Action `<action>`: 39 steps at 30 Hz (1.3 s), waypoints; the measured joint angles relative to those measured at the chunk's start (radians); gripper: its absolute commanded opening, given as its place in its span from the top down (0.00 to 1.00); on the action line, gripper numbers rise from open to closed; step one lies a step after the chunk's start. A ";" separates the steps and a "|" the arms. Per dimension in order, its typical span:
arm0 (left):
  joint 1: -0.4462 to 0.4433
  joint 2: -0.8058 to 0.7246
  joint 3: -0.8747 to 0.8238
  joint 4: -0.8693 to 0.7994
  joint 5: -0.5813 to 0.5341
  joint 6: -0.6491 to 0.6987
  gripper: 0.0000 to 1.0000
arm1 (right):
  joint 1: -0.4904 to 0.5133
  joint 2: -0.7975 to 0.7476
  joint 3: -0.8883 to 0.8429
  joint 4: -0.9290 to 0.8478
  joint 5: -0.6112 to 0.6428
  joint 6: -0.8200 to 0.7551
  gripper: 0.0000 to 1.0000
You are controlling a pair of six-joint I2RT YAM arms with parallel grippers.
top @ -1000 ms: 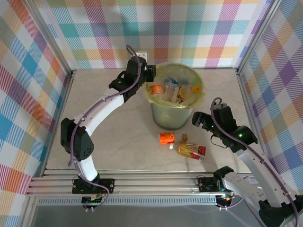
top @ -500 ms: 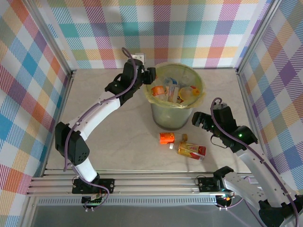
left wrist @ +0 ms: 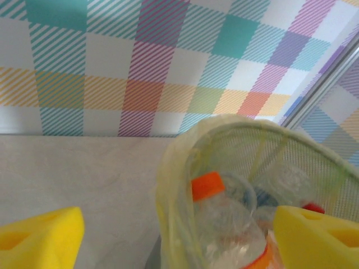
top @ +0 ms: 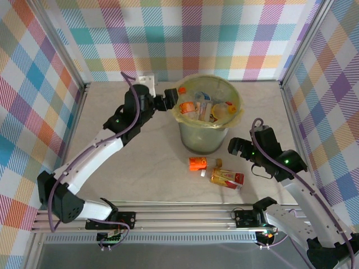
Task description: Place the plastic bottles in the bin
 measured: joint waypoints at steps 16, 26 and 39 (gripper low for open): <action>-0.369 -0.211 -0.677 0.377 -0.016 0.296 0.00 | 0.000 0.099 -0.101 -0.048 -0.148 0.018 0.00; -0.557 0.113 -0.685 0.602 -0.095 0.515 0.00 | -0.039 0.159 -0.147 0.003 -0.213 0.034 0.00; -0.677 0.366 -0.615 0.737 -0.210 0.655 0.00 | -0.165 0.156 -0.236 0.085 -0.378 0.026 0.00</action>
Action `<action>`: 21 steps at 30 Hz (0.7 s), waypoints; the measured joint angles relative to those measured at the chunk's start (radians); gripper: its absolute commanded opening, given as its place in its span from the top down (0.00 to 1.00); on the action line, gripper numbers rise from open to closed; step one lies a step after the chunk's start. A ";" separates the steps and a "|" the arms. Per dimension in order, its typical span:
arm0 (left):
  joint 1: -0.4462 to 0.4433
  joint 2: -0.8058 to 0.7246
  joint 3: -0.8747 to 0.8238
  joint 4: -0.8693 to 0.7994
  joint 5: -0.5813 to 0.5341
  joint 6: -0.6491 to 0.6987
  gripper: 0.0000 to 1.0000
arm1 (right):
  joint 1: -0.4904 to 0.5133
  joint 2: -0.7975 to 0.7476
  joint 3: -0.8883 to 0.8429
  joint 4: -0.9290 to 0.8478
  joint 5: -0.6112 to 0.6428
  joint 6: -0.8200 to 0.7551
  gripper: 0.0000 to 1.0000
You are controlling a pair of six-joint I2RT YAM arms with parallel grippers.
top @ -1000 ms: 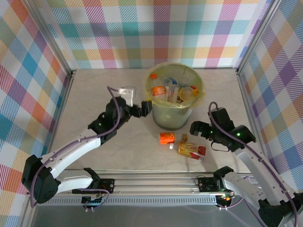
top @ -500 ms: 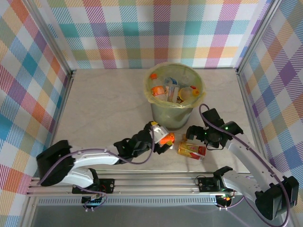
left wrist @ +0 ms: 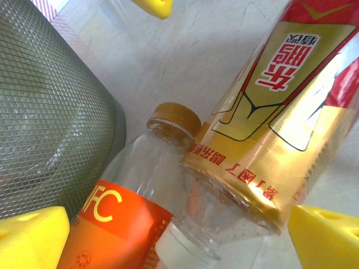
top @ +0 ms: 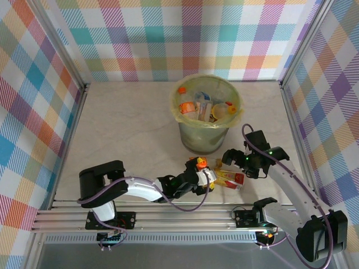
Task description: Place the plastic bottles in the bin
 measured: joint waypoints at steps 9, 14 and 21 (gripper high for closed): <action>-0.006 0.101 0.077 0.066 -0.150 0.010 0.03 | -0.022 0.018 -0.019 0.042 -0.045 -0.022 0.00; -0.005 0.138 0.108 0.066 -0.211 0.002 0.04 | -0.033 0.030 -0.029 0.067 -0.048 -0.029 0.00; 0.026 0.157 0.135 0.064 -0.256 -0.022 0.05 | -0.033 0.037 -0.029 0.092 -0.059 -0.031 0.00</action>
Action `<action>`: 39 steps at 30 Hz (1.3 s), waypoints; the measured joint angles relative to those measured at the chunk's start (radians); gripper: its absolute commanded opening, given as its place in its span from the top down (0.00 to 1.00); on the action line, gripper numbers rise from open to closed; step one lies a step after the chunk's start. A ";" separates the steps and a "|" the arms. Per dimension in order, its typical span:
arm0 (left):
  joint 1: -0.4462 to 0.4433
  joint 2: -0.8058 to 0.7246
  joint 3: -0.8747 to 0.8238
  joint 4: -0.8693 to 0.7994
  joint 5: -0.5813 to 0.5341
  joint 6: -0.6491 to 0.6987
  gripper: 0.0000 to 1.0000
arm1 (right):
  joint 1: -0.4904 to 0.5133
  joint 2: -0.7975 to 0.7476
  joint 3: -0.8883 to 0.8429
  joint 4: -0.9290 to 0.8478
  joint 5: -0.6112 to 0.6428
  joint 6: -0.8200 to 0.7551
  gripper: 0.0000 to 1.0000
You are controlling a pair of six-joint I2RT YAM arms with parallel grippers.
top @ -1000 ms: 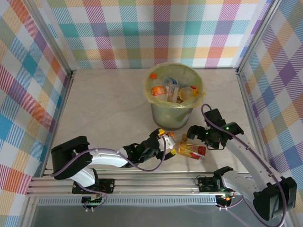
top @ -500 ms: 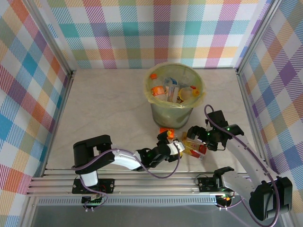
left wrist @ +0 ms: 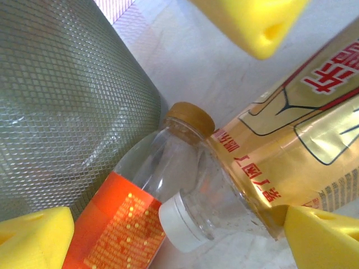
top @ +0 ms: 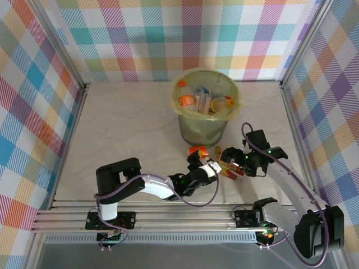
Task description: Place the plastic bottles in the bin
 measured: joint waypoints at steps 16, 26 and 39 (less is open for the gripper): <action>0.055 0.013 0.029 -0.018 -0.042 -0.048 0.04 | 0.000 0.042 0.100 0.041 0.031 -0.110 0.00; 0.055 0.004 0.027 -0.029 -0.045 -0.085 0.04 | 0.000 0.215 0.105 0.128 0.054 -0.212 0.00; 0.053 0.004 0.029 -0.049 -0.064 -0.112 0.05 | 0.000 0.181 0.006 0.121 -0.052 -0.221 0.09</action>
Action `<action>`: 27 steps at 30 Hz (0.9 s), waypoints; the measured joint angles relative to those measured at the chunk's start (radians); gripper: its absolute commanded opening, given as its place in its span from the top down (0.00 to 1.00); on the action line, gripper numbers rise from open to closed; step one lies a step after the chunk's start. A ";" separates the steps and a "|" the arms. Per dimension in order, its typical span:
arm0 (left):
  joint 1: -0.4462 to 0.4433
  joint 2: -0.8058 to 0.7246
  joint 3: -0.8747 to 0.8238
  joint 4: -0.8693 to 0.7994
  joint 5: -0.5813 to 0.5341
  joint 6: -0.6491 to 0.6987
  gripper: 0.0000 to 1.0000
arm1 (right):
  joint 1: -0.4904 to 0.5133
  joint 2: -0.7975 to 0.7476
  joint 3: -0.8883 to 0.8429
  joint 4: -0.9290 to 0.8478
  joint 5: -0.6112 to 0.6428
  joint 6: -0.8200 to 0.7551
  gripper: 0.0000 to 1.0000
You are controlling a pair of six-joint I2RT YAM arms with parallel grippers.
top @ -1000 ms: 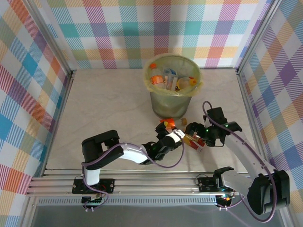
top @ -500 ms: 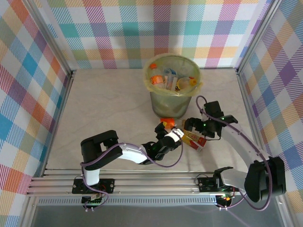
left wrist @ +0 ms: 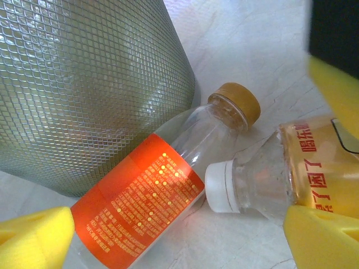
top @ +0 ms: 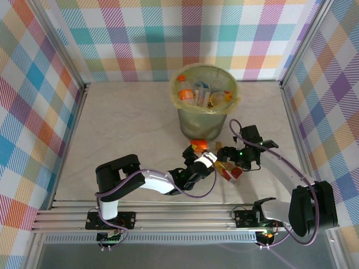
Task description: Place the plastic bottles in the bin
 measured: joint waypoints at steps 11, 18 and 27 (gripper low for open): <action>-0.002 0.000 0.006 -0.023 -0.001 -0.019 0.05 | 0.040 -0.077 -0.072 -0.033 -0.040 0.066 0.18; -0.007 -0.065 -0.008 -0.086 -0.048 -0.076 0.05 | 0.074 -0.057 -0.075 -0.042 -0.007 0.085 0.10; -0.007 -0.286 -0.049 -0.219 -0.172 -0.240 0.05 | 0.127 0.012 -0.048 -0.044 0.071 0.098 0.05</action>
